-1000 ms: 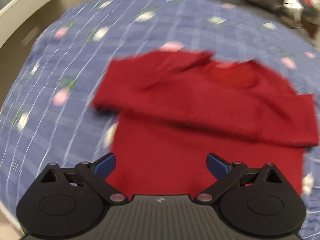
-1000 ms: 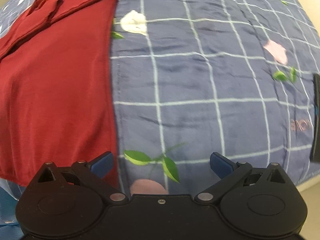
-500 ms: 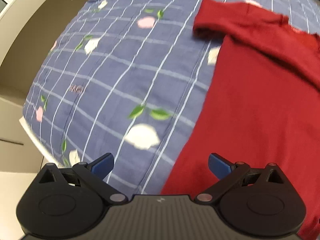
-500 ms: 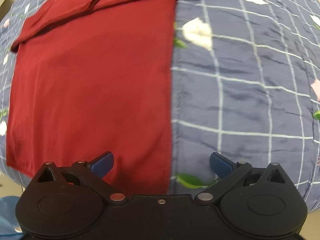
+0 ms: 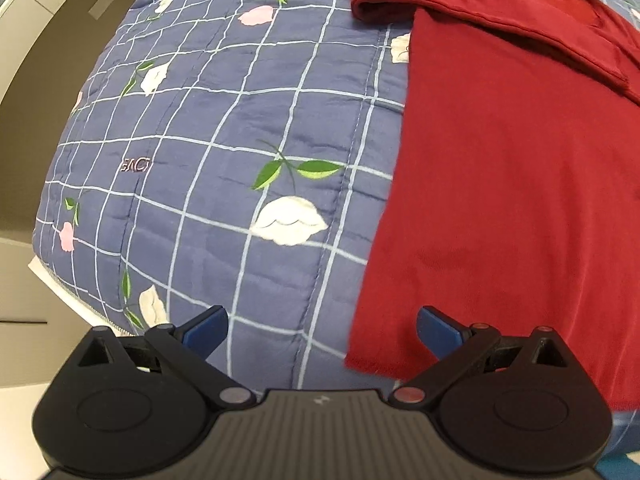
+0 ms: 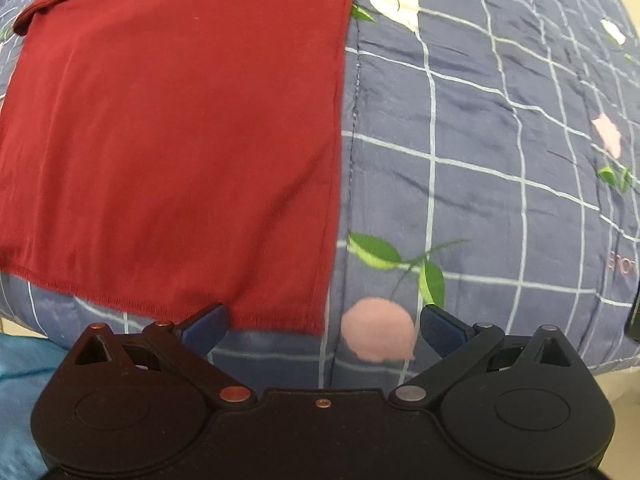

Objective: Fold small clothes
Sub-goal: 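Open the left gripper and withdraw it from the folded sleeve, then move the right gripper to the shirt hem and close on its edge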

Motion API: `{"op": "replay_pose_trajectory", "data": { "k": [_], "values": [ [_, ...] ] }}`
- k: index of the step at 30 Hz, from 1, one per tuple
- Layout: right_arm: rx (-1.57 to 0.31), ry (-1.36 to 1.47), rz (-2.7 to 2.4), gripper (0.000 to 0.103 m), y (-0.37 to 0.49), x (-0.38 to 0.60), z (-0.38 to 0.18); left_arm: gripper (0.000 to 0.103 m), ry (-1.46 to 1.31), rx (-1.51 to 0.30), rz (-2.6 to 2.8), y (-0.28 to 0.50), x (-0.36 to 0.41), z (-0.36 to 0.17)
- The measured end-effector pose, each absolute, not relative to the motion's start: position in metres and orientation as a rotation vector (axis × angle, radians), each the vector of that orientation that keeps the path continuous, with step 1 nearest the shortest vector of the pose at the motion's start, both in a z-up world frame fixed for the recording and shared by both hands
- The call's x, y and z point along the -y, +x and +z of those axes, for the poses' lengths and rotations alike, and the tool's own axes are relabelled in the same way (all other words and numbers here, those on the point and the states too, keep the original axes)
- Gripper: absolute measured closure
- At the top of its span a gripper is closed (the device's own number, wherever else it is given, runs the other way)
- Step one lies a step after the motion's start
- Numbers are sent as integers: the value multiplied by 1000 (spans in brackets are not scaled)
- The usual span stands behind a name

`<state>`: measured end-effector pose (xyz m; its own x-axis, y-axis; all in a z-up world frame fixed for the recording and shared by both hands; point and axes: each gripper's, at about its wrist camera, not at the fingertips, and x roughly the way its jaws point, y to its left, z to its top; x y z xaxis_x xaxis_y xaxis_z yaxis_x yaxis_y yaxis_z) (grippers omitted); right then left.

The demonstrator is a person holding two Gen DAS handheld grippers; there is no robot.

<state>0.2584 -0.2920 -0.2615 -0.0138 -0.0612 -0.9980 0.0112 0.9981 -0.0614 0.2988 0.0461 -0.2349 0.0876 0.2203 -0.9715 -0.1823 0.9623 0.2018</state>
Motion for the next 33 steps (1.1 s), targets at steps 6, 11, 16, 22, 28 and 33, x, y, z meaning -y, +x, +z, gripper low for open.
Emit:
{"op": "replay_pose_trajectory", "data": {
  "k": [6, 11, 16, 22, 28, 33],
  "values": [
    [-1496, -186, -55, 1, 202, 280, -248, 1, 63, -1394, 246, 269, -61, -206],
    [-1460, -195, -126, 1, 147, 299, -248, 1, 96, -1346, 220, 243, -71, -194],
    [-1434, -253, -146, 1, 110, 283, -245, 1, 164, -1342, 164, 220, -65, -201],
    [-1345, -573, -33, 1, 106, 254, -255, 1, 283, -1296, 64, 197, -45, -191],
    [-1292, -745, 0, 1, 119, 246, -264, 0, 304, -1230, 39, 189, -41, -163],
    [-1191, -785, 52, 1, 121, 236, -258, 0, 358, -1212, 46, 192, -31, -174]
  ]
}}
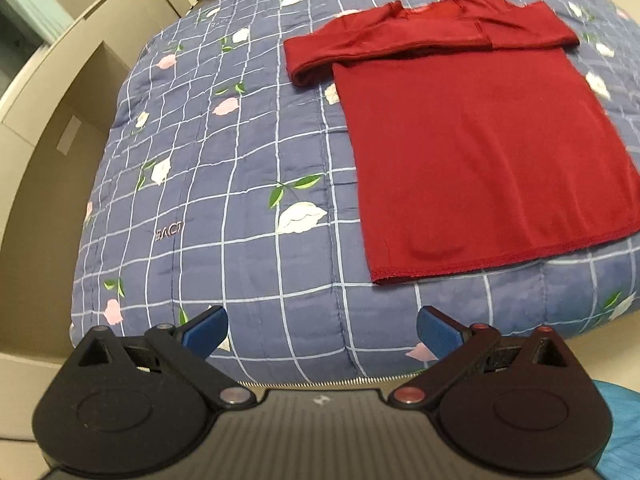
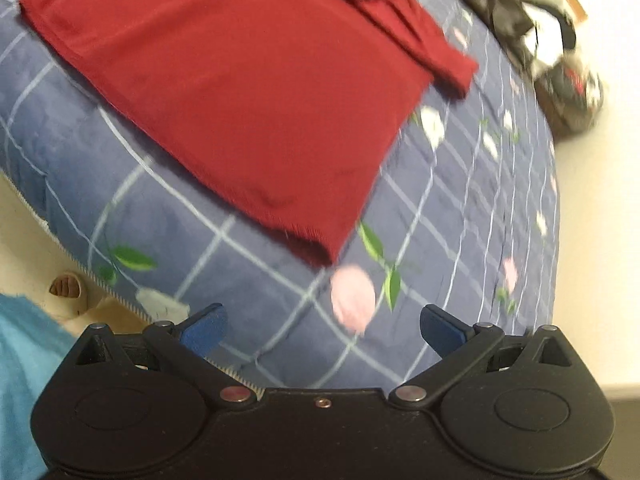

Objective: Fold small clothes
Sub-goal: 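Move the right gripper to the shirt hem and close on its edge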

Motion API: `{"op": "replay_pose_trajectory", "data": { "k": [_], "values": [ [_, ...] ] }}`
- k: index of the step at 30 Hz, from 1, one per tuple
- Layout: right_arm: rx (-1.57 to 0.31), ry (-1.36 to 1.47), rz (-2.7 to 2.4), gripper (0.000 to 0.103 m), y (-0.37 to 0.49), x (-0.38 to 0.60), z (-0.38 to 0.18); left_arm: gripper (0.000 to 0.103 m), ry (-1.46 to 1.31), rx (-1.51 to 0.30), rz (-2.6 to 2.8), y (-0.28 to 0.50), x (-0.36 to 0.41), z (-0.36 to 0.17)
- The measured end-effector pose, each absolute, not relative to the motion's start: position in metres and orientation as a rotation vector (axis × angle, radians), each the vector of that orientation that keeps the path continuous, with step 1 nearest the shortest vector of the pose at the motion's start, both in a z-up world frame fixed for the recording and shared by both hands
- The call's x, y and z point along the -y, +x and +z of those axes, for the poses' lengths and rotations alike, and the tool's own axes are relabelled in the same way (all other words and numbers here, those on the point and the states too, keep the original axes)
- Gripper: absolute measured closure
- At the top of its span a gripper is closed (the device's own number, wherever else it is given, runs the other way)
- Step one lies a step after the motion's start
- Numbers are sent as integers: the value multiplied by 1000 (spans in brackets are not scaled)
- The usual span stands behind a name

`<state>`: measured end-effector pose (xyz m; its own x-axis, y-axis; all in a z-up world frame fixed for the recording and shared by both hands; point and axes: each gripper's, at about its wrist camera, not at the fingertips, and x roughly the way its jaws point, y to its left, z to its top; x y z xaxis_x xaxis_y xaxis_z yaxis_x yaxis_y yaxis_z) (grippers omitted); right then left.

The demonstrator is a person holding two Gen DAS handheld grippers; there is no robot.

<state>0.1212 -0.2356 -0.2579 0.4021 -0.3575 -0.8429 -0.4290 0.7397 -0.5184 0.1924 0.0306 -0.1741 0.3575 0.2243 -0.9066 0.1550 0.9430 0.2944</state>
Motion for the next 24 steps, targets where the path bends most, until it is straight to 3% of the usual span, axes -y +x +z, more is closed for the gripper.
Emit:
{"op": "replay_pose_trajectory", "data": {
  "k": [7, 14, 22, 24],
  "values": [
    [-1082, -926, 235, 6, 117, 210, -263, 1, 470, -1211, -8, 193, 4, -198],
    [-1060, -950, 396, 27, 133, 196, -286, 1, 507, -1230, -34, 199, 33, -208],
    [-1010, -934, 502, 30, 145, 199, -295, 1, 528, -1252, -27, 213, 57, -216],
    [-1014, -913, 540, 39, 146, 203, -293, 1, 513, -1262, -24, 217, 63, -217]
  ]
}}
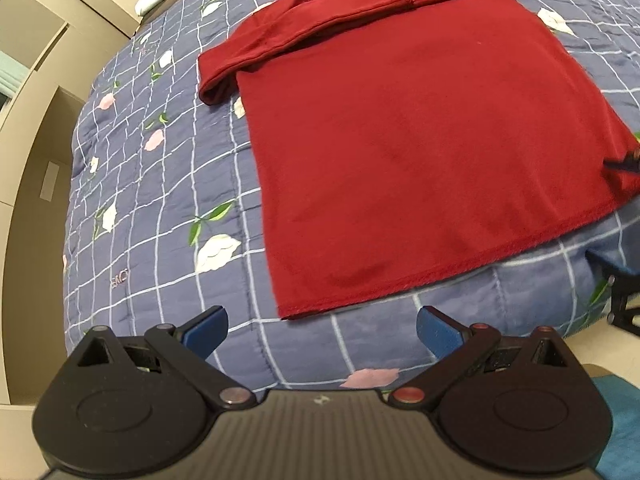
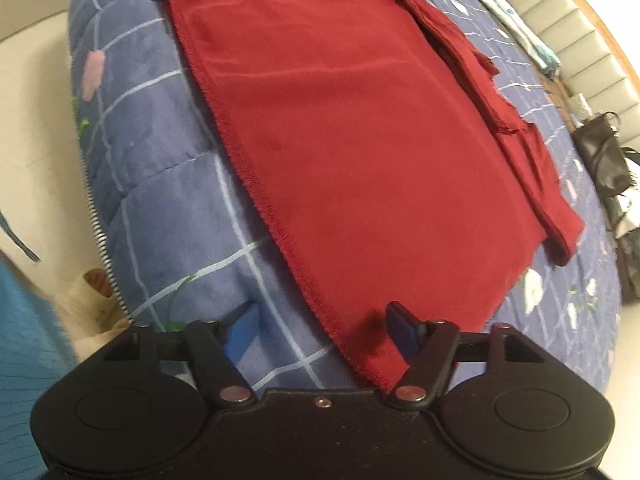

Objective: Fold small clothes
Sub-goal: 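Move the right gripper to the shirt hem and close on its edge, then close the left gripper on the other hem corner while the right gripper holds the hem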

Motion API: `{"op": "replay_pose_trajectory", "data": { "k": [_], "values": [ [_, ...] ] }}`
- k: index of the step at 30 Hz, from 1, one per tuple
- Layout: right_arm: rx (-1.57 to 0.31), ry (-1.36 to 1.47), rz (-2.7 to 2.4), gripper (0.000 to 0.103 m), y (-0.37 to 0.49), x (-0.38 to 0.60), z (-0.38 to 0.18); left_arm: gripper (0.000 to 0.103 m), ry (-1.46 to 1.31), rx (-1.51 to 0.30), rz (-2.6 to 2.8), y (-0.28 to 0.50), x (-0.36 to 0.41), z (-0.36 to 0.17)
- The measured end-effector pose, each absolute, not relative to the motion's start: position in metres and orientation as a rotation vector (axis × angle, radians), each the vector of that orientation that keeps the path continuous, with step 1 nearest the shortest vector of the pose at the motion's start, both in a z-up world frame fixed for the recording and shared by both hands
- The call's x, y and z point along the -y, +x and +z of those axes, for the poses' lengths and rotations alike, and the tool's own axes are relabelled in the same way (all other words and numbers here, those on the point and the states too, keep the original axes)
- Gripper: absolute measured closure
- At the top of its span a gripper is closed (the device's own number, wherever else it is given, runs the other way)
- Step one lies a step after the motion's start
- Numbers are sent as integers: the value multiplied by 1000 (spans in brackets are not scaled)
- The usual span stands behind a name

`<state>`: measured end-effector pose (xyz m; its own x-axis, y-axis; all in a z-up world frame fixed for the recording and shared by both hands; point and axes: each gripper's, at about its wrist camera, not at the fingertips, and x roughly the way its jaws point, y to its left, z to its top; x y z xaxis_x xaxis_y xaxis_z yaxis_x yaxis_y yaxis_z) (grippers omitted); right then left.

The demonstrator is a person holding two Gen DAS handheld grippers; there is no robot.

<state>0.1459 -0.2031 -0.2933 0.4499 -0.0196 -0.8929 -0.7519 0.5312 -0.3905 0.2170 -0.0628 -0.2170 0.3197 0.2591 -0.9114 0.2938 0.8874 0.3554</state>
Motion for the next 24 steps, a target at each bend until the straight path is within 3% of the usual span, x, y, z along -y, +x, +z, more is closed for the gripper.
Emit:
{"op": "replay_pose_trajectory", "data": {
  "k": [6, 13, 14, 15, 16, 19, 24],
  "values": [
    [-989, -905, 605, 52, 149, 207, -286, 1, 494, -1282, -36, 218, 78, -216],
    [-1014, -869, 570, 55, 164, 206, -286, 1, 502, -1308, -37, 219, 86, -218],
    [-1018, -862, 569, 64, 164, 205, -285, 1, 502, -1309, -34, 220, 87, -218],
    [-1025, -852, 574, 80, 164, 204, -284, 1, 500, -1310, -33, 221, 87, -218],
    [-1025, -850, 573, 85, 163, 203, -283, 1, 497, -1312, -33, 222, 87, -218],
    [-1039, -792, 547, 93, 171, 204, -274, 1, 493, -1311, -37, 224, 87, -217],
    [-1157, -509, 523, 94, 211, 219, -248, 1, 488, -1310, -84, 224, 93, -222]
  ]
}}
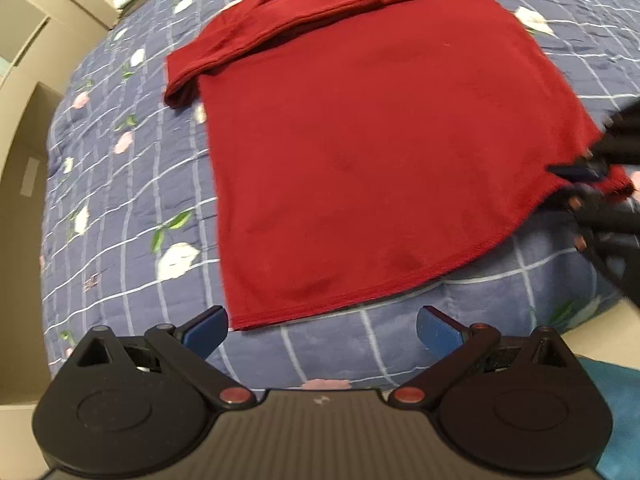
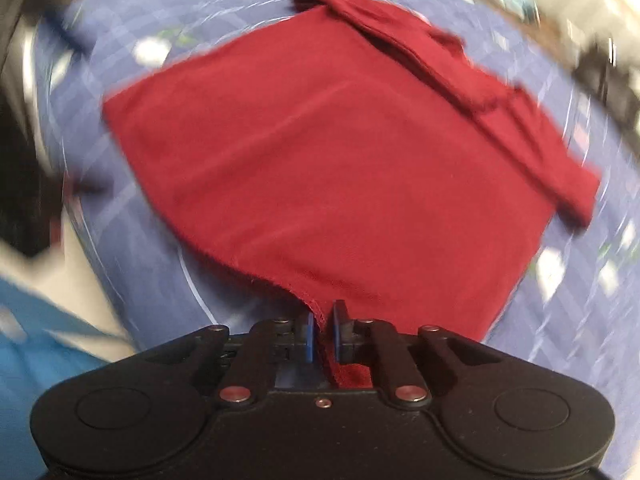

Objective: Fold small clothes
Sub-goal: 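Close the left gripper on the other hem corner while the right gripper holds the hem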

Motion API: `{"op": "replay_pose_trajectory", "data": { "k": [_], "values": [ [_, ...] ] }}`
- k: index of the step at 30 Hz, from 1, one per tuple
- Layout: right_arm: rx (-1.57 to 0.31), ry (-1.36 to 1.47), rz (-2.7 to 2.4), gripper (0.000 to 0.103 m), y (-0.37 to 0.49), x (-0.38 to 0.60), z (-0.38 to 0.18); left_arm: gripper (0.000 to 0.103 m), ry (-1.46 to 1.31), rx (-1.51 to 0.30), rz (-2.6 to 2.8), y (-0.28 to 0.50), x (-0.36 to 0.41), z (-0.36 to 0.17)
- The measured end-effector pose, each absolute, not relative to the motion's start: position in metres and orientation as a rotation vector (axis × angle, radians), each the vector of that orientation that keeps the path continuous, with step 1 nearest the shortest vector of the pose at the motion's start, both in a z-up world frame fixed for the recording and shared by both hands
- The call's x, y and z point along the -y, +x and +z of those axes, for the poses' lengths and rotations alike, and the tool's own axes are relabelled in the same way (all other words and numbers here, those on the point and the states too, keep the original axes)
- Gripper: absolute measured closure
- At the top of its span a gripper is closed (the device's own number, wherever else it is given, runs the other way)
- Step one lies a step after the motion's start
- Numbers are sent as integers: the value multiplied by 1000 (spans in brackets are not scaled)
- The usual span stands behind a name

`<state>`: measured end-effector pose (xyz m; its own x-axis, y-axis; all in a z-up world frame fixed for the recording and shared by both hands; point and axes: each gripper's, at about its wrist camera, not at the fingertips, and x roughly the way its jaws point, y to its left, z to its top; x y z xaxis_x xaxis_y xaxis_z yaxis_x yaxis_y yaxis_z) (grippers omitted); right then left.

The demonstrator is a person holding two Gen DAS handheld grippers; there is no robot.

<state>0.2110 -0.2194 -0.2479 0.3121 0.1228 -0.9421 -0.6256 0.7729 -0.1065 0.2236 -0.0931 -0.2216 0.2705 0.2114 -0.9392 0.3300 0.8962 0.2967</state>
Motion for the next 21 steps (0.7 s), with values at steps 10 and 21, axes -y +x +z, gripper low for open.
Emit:
{"op": "replay_pose_trajectory", "data": {
  "k": [10, 21],
  "values": [
    [-1291, -106, 467, 94, 276, 251, -215, 1, 543, -1276, -182, 227, 129, -237],
    [-1314, -137, 534, 94, 293, 254, -197, 5, 782, -1149, -153, 246, 130, -271]
  ]
}}
